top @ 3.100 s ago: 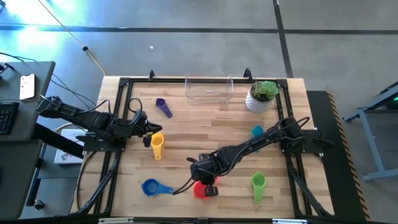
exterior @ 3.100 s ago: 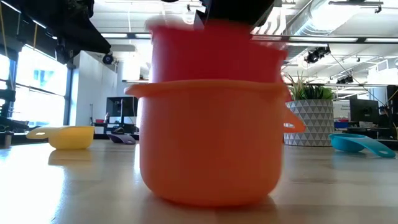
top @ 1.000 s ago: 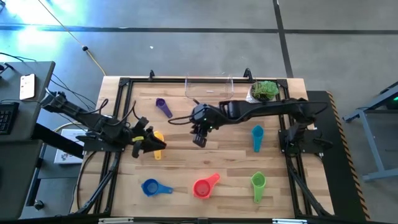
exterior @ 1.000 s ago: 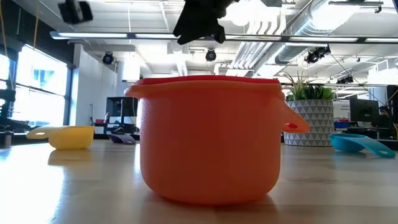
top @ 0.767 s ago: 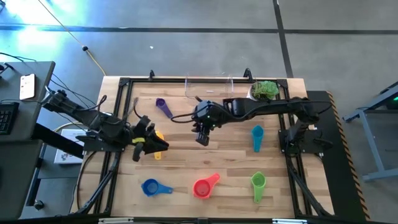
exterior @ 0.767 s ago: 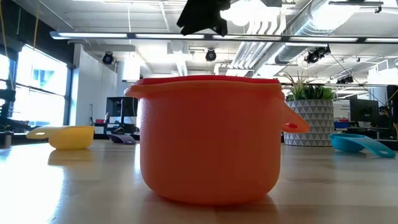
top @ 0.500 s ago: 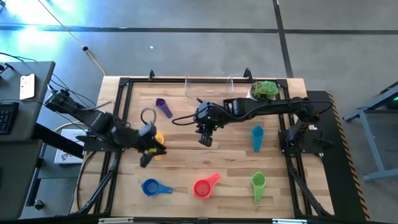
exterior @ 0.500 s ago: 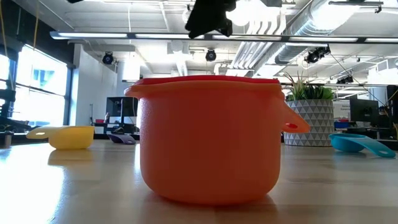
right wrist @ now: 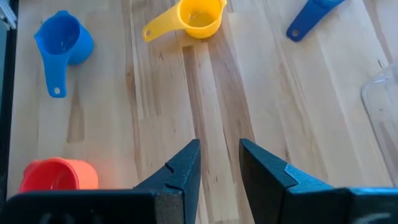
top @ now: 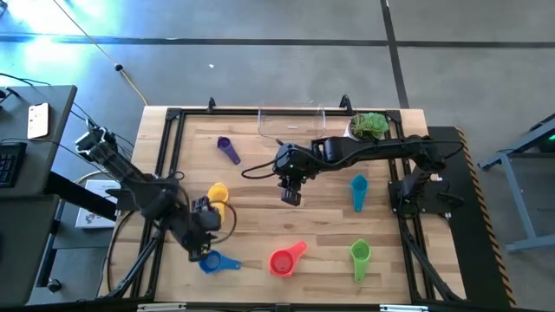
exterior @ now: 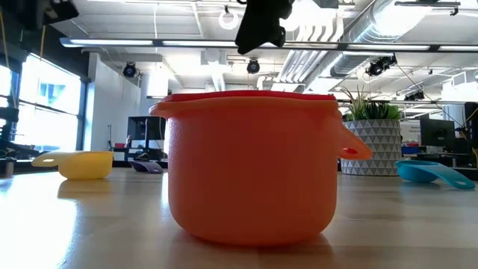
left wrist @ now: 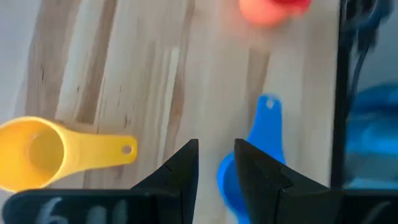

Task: Nest measuring cups in basket
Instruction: Stack the blue measuring cup on top of the pink measuring cup

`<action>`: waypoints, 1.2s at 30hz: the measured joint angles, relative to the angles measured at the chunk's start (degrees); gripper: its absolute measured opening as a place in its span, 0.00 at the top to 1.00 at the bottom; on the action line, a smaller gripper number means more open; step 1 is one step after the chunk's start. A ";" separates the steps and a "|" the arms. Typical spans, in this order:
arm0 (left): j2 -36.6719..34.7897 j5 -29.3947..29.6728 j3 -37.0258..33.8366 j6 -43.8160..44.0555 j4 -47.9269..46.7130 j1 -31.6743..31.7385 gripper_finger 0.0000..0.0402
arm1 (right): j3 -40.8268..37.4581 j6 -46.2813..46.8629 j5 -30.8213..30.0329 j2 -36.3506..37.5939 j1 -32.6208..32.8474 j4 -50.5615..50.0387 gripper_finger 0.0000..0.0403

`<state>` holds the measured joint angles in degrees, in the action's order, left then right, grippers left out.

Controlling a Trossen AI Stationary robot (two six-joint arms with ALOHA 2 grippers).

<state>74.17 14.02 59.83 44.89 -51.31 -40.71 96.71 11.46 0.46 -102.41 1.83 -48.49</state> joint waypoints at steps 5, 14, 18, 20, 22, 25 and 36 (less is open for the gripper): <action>3.43 -0.02 0.06 -1.29 0.10 -2.51 0.77 | 0.00 -0.17 0.01 0.00 0.22 -0.38 0.75; 8.70 -5.48 0.07 3.53 0.26 -4.41 0.77 | 0.00 -0.57 -0.01 0.00 0.77 -0.63 0.75; 11.23 -9.29 0.07 4.56 0.33 -4.41 0.77 | 0.00 -1.29 0.00 0.00 1.21 -0.66 0.75; 12.40 -10.44 0.06 4.96 0.39 -4.41 0.77 | 0.00 -1.33 0.00 0.00 1.25 -0.66 0.75; 13.62 -10.82 0.05 5.34 0.35 -4.41 0.77 | 0.00 -1.42 0.01 0.00 1.43 -0.71 0.75; 15.30 -11.05 0.04 6.00 0.30 -4.39 0.77 | 0.00 -1.45 0.00 0.00 1.71 -0.88 0.75; 20.32 -11.08 0.02 9.19 -0.17 -4.30 0.77 | 0.00 -1.44 0.01 0.00 2.17 -1.96 0.75</action>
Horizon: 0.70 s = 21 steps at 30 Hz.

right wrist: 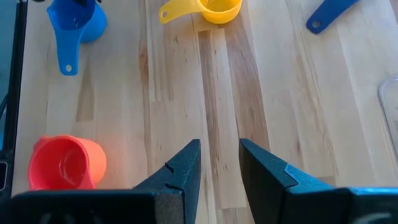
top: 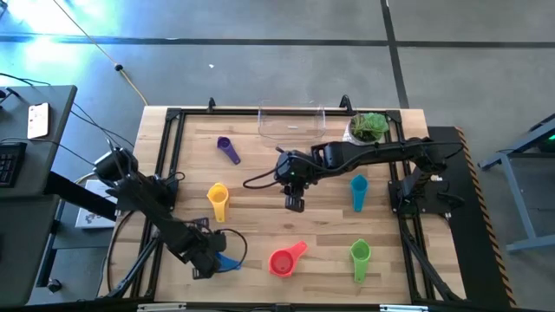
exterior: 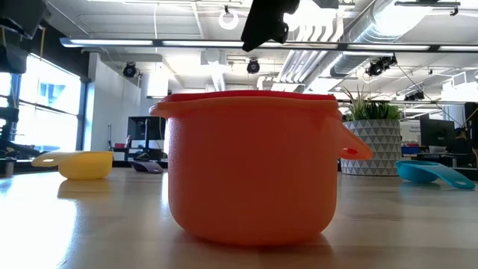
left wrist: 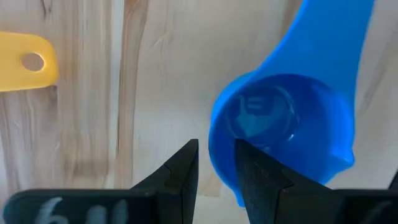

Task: Nest measuring cups in basket
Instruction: Stack the blue measuring cup on top of the pink measuring cup

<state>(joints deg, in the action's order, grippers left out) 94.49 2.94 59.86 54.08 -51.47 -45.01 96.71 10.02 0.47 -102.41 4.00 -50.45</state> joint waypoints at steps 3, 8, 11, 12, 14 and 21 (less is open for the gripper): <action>1.50 -0.66 0.00 1.00 0.21 0.00 0.77 | 0.00 0.00 0.04 0.00 0.24 0.03 0.75; 3.28 -1.04 0.00 3.48 0.62 0.00 0.79 | 0.00 0.06 0.17 0.00 0.73 -0.02 0.75; 3.51 -0.98 0.00 3.89 1.24 0.00 0.85 | 0.00 0.26 0.20 0.00 0.71 -0.33 0.75; 3.51 -0.96 0.00 3.89 1.66 0.00 0.88 | 0.00 0.48 0.20 0.00 0.71 -0.53 0.75; 3.50 -0.92 0.00 3.97 2.16 0.17 0.95 | 0.00 0.50 0.20 0.00 0.67 -1.12 0.75; 3.27 -0.98 0.06 8.47 2.31 1.05 0.98 | 0.00 0.46 0.20 0.00 0.67 -2.22 0.75</action>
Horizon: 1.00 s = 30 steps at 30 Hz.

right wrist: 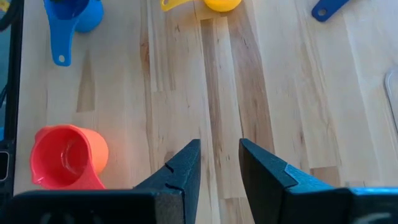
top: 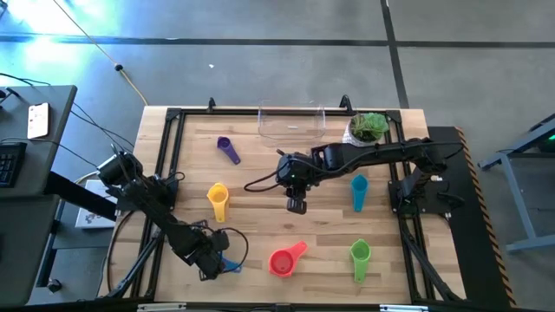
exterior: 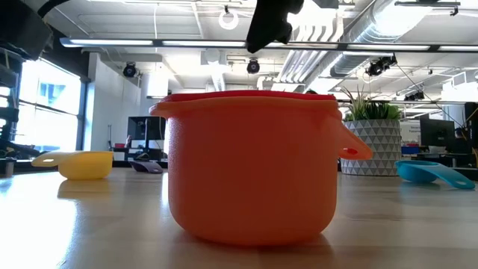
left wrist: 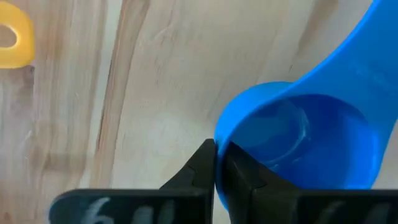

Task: Nest measuring cups in basket
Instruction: Stack the blue measuring cup on top of the pink measuring cup

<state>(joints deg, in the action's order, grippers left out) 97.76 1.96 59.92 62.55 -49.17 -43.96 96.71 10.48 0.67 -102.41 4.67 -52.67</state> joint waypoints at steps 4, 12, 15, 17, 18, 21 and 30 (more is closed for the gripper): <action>-0.21 0.21 -0.01 6.21 2.85 1.02 0.99 | 0.00 0.00 0.00 0.04 -0.55 -0.80 0.75; -0.24 5.71 5.47 19.91 5.98 4.25 0.99 | -0.04 0.79 -1.02 3.25 -3.71 -1.64 0.75; -0.23 7.62 9.00 25.20 6.23 6.01 0.99 | -0.04 2.84 -2.41 5.49 -5.59 -1.68 0.75; -0.25 8.73 11.19 28.01 6.44 7.18 0.99 | -0.04 4.81 -4.39 6.87 -6.96 -2.14 0.75; -0.25 9.30 12.04 29.33 6.89 7.73 0.99 | -0.04 5.69 -5.41 7.59 -7.67 -2.20 0.75; -0.25 11.21 14.61 32.00 7.52 9.40 0.99 | -0.04 7.73 -9.07 9.99 -9.63 -2.60 0.75; 0.15 11.55 16.46 34.11 14.80 13.98 1.00 | -0.04 9.10 -13.29 13.81 -14.13 -4.41 0.75</action>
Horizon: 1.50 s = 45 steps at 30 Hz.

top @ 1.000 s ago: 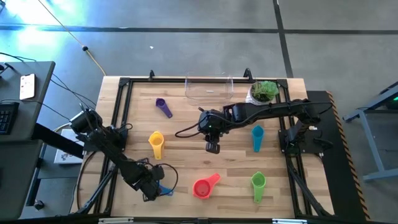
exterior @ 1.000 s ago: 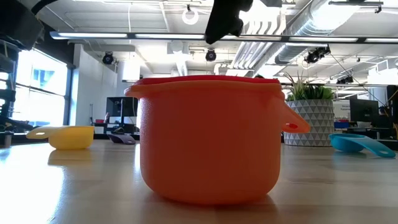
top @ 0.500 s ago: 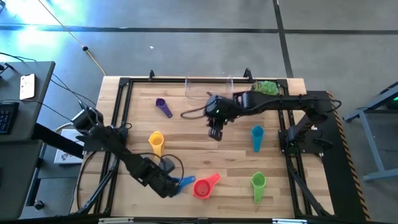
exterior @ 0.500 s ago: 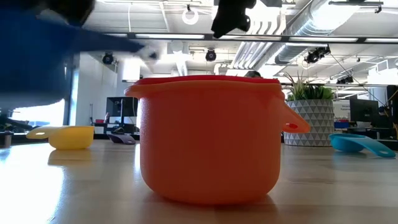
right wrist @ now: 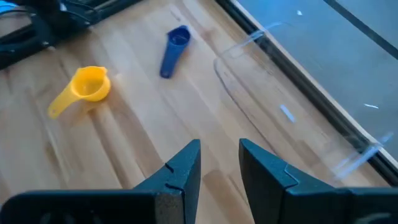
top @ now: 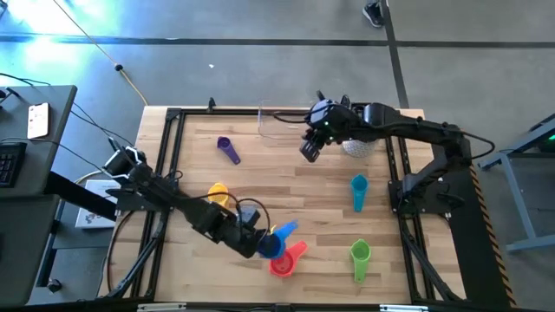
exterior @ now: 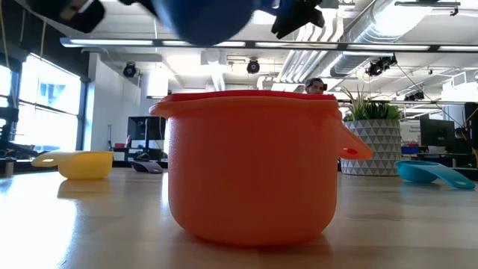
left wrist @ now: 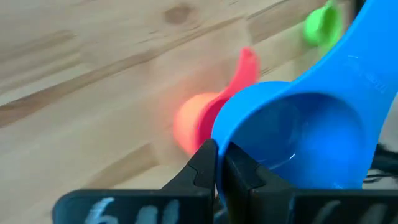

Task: Nest measuring cups in basket
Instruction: Stack the blue measuring cup on top of the pink measuring cup

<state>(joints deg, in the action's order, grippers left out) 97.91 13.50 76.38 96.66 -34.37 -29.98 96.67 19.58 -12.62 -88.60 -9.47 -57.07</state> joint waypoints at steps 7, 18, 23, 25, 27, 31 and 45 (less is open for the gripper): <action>3.26 0.50 0.00 0.30 6.77 0.93 1.00 | -0.01 1.12 -3.94 -0.02 -2.03 -5.24 0.75; 10.10 -2.68 0.00 1.83 13.00 0.09 0.99 | -0.01 1.41 -4.37 -0.10 -3.69 -8.86 0.75; 11.89 -3.29 -0.02 2.41 13.74 -0.22 0.99 | -0.01 1.41 -4.36 -0.09 -3.68 -9.32 0.75; 12.48 -3.35 0.02 2.76 13.77 -0.32 0.99 | -0.01 1.41 -4.35 -0.11 -3.66 -9.60 0.75; 12.70 -3.51 -0.05 2.82 12.90 -0.40 0.99 | -0.01 1.41 -4.35 -0.09 -3.66 -9.70 0.75; 13.05 -4.01 -0.02 2.80 11.99 -0.41 0.99 | -0.01 1.41 -4.12 -0.09 -3.66 -9.98 0.75; 13.03 -4.26 0.00 2.19 11.14 -0.41 0.99 | -0.01 1.41 -3.69 -0.11 -3.64 -9.97 0.75</action>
<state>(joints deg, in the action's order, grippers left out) 110.93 9.24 76.38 98.85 -23.22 -30.39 96.66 20.99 -16.32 -88.71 -13.10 -67.05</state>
